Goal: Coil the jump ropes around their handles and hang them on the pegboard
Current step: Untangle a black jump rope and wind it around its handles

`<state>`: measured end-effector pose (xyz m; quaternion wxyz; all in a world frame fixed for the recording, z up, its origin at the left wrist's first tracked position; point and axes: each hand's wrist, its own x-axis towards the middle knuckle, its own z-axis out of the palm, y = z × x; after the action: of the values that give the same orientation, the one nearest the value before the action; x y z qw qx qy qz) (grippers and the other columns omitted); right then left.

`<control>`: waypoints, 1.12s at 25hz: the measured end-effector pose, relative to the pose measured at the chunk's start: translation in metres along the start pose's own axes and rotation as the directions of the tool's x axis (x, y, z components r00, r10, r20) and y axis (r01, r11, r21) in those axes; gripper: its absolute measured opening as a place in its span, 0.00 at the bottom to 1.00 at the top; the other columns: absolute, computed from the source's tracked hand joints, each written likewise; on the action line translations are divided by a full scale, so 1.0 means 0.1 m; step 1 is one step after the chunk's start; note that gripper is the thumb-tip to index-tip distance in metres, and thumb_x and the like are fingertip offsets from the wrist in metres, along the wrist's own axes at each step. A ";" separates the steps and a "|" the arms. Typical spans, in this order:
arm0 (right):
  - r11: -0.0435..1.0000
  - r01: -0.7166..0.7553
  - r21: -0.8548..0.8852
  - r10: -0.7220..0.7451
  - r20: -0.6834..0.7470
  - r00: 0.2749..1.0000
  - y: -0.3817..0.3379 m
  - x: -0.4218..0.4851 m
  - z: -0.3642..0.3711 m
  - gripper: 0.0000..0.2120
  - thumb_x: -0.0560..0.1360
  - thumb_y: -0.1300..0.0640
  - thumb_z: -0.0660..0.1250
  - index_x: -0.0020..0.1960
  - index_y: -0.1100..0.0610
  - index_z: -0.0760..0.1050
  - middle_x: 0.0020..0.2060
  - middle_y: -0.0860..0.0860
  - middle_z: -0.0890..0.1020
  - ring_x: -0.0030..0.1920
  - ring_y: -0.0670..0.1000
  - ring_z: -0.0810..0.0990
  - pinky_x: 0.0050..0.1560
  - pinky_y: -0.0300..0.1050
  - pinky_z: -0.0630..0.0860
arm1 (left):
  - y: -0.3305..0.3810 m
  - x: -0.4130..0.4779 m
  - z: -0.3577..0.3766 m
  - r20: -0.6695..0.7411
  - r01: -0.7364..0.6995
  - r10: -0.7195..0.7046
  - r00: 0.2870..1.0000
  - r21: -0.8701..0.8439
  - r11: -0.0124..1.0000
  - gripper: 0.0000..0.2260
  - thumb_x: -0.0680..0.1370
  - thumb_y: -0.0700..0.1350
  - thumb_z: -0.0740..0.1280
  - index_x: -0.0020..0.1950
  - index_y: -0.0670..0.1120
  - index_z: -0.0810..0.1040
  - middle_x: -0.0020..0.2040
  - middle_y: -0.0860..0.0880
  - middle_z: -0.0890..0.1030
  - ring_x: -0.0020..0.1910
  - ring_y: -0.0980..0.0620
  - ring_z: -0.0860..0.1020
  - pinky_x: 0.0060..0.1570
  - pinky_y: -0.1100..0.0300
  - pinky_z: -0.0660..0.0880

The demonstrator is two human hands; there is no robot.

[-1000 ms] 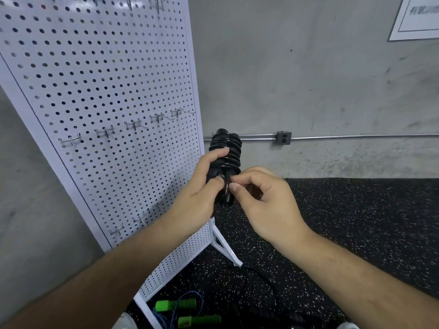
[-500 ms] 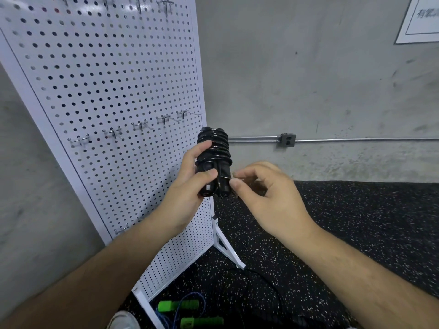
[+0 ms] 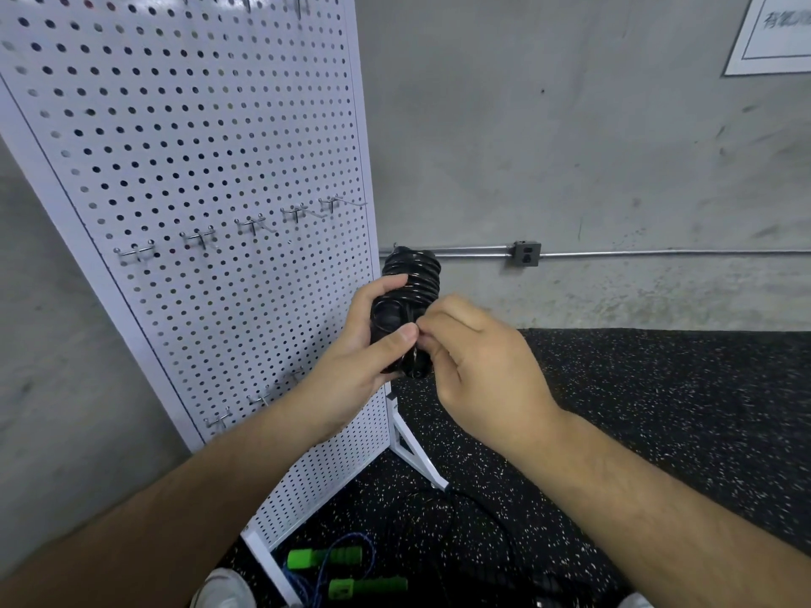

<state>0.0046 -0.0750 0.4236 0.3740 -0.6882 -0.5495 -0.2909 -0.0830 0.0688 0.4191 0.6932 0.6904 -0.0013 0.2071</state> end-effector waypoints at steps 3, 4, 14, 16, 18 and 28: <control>0.970 -0.134 0.203 0.122 0.069 0.990 -0.01 -0.04 -0.02 0.08 0.79 0.61 0.67 0.57 0.58 0.80 0.50 0.46 0.77 0.47 0.43 0.76 0.49 0.39 0.76 | 0.01 0.03 -0.04 -0.113 -0.054 0.058 0.992 0.040 0.998 0.26 0.75 0.44 0.71 0.71 0.56 0.69 0.54 0.50 0.84 0.58 0.52 0.81 0.58 0.55 0.77; 0.960 -0.168 0.226 0.151 0.092 0.984 -0.02 -0.05 -0.02 0.09 0.79 0.60 0.67 0.58 0.57 0.80 0.51 0.45 0.77 0.48 0.42 0.76 0.50 0.39 0.76 | 0.01 0.04 -0.05 -0.133 -0.062 0.068 0.989 0.047 0.997 0.26 0.74 0.44 0.71 0.70 0.57 0.70 0.53 0.51 0.84 0.57 0.52 0.81 0.58 0.55 0.77; 0.878 -0.294 0.377 0.314 0.008 0.949 -0.02 0.00 -0.06 0.08 0.77 0.64 0.71 0.50 0.53 0.84 0.42 0.45 0.79 0.46 0.45 0.79 0.47 0.34 0.75 | 0.00 0.03 0.02 -0.040 0.005 -0.007 0.999 -0.036 0.999 0.26 0.75 0.45 0.72 0.71 0.56 0.70 0.58 0.48 0.83 0.59 0.50 0.80 0.58 0.55 0.77; 0.881 -0.332 0.337 0.337 0.046 0.940 -0.02 0.01 -0.09 0.06 0.76 0.62 0.71 0.49 0.52 0.83 0.42 0.43 0.79 0.46 0.44 0.79 0.46 0.35 0.76 | 0.02 0.04 -0.03 -0.058 -0.004 0.006 0.998 0.026 1.000 0.27 0.72 0.47 0.76 0.69 0.59 0.73 0.58 0.48 0.83 0.60 0.49 0.80 0.62 0.50 0.77; 0.846 -0.395 0.358 0.374 0.131 0.918 -0.04 0.02 -0.13 0.07 0.76 0.60 0.70 0.51 0.51 0.81 0.42 0.43 0.80 0.45 0.43 0.80 0.46 0.37 0.77 | 0.02 0.04 -0.05 -0.073 -0.036 0.044 0.996 0.108 0.994 0.27 0.70 0.47 0.78 0.66 0.60 0.75 0.57 0.49 0.83 0.60 0.48 0.81 0.65 0.44 0.76; 0.949 -0.304 0.088 0.289 0.153 0.945 -0.03 0.10 0.00 0.04 0.79 0.55 0.67 0.50 0.54 0.80 0.46 0.44 0.75 0.44 0.46 0.76 0.43 0.46 0.77 | -0.07 0.07 -0.05 0.026 -0.071 0.066 0.998 0.405 0.911 0.27 0.67 0.46 0.75 0.64 0.59 0.74 0.53 0.58 0.81 0.52 0.57 0.80 0.57 0.51 0.79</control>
<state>0.0039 -0.0692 0.4320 0.4120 -0.7598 -0.4794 -0.1522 -0.0759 0.0755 0.4146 0.5271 0.8199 0.0138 0.2230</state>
